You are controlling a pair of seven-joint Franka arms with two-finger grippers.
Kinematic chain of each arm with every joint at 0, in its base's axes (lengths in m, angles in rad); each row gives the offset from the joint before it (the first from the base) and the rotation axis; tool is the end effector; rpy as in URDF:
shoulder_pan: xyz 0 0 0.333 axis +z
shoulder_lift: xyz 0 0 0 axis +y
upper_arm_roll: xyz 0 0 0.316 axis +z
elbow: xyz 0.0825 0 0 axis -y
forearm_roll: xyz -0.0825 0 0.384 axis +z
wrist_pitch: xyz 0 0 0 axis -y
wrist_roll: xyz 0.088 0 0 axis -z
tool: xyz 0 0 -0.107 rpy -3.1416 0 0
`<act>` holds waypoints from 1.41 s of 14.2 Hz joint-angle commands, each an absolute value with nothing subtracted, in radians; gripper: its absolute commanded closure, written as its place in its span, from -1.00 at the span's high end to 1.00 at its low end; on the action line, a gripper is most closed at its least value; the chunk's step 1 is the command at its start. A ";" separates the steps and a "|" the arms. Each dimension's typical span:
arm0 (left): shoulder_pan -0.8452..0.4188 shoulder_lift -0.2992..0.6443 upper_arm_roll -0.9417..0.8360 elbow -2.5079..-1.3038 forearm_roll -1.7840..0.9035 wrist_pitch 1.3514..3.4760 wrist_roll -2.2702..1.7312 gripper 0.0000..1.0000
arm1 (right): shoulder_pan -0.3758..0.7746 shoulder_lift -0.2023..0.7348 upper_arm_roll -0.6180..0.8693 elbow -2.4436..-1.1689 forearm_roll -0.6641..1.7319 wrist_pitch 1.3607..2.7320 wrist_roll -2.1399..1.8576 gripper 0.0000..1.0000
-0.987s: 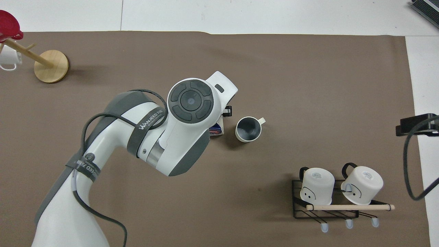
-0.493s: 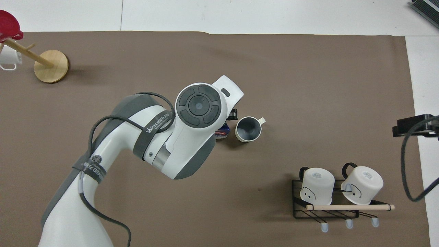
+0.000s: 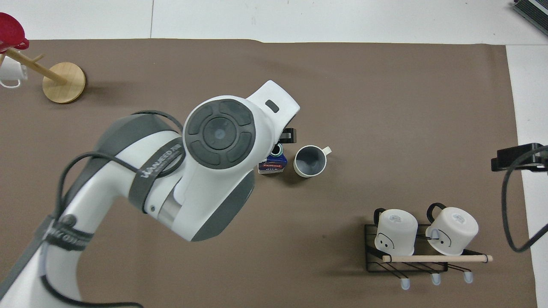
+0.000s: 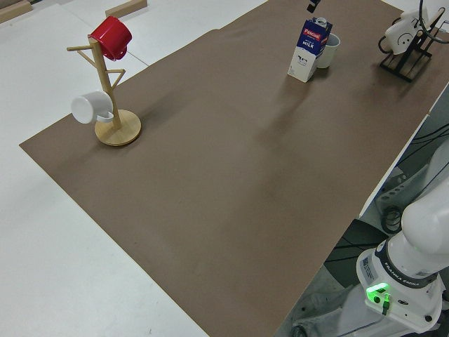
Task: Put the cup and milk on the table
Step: 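Release the carton and withdraw the left gripper toward its rest position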
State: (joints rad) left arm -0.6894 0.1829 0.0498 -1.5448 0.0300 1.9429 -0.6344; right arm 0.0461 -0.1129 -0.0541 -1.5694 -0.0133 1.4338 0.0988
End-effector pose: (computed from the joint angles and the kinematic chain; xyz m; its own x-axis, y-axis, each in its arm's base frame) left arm 0.5128 -0.3822 0.5646 0.9808 -0.0052 0.1949 -0.0242 -0.9951 0.0954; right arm 0.5040 -0.0075 0.6730 0.9939 -0.1079 -0.0220 -0.1077 -0.9941 0.0093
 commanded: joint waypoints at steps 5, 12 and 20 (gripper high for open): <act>-0.470 0.014 0.054 -1.629 0.021 1.759 -0.382 1.00 | 0.031 -0.138 -0.055 -1.598 0.002 1.416 0.066 1.00; -0.244 -0.023 0.061 -1.511 0.011 1.640 -0.075 1.00 | 0.028 -0.137 -0.063 -1.595 -0.012 1.427 0.060 1.00; -0.123 0.024 0.063 -1.401 -0.020 1.552 0.084 1.00 | 0.023 -0.133 -0.067 -1.595 -0.014 1.436 0.063 1.00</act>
State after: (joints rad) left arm -0.1365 -0.0184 0.0732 -1.4718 0.0079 1.5945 0.0679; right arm 0.0420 -0.1130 -0.0709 -1.5708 -0.0145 1.4209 0.0978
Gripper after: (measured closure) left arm 0.000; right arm 0.000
